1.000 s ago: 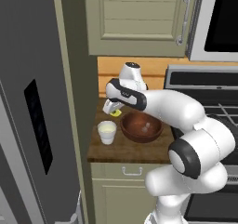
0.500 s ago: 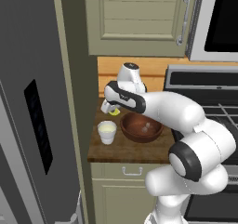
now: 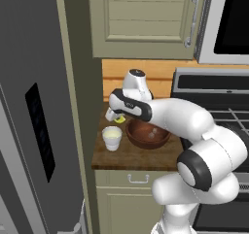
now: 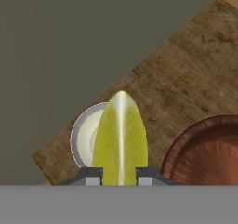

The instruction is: Grab a lemon wedge from the fridge and one ice cube from the ice bowl, and put them in the glass of lemonade.

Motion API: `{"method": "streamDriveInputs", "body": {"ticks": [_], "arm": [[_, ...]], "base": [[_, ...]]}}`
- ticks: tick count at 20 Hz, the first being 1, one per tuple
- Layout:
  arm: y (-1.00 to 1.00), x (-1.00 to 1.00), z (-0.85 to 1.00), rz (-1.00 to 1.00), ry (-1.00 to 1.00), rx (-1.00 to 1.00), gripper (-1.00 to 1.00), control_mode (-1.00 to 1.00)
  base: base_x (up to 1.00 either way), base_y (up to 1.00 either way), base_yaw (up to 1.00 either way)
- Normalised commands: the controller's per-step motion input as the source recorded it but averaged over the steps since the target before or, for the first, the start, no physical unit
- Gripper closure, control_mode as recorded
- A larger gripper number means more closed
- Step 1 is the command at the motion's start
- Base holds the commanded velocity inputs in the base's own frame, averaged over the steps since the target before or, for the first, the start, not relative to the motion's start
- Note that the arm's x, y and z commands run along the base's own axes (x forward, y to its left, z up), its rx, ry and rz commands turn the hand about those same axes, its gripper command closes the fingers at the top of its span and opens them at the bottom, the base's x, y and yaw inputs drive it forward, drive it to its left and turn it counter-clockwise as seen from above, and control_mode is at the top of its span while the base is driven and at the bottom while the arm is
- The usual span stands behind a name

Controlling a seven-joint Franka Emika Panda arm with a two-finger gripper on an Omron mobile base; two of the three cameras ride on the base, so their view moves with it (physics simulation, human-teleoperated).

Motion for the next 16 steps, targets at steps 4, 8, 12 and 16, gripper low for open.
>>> {"method": "streamDriveInputs", "body": {"ticks": [4,8,12,16], "arm": [[0.01,0.00,-0.09,0.00,0.00,0.00,1.00,-1.00],[0.16,0.07,0.00,0.00,0.00,0.00,1.00,-1.00],[0.24,0.02,0.00,0.00,0.00,-0.01,1.00,-1.00],[0.07,-0.03,-0.02,0.00,0.00,0.00,1.00,-1.00]], "base": [[0.00,0.00,0.00],[0.00,0.00,0.00],[0.00,0.00,0.00],[0.00,0.00,0.00]]}}
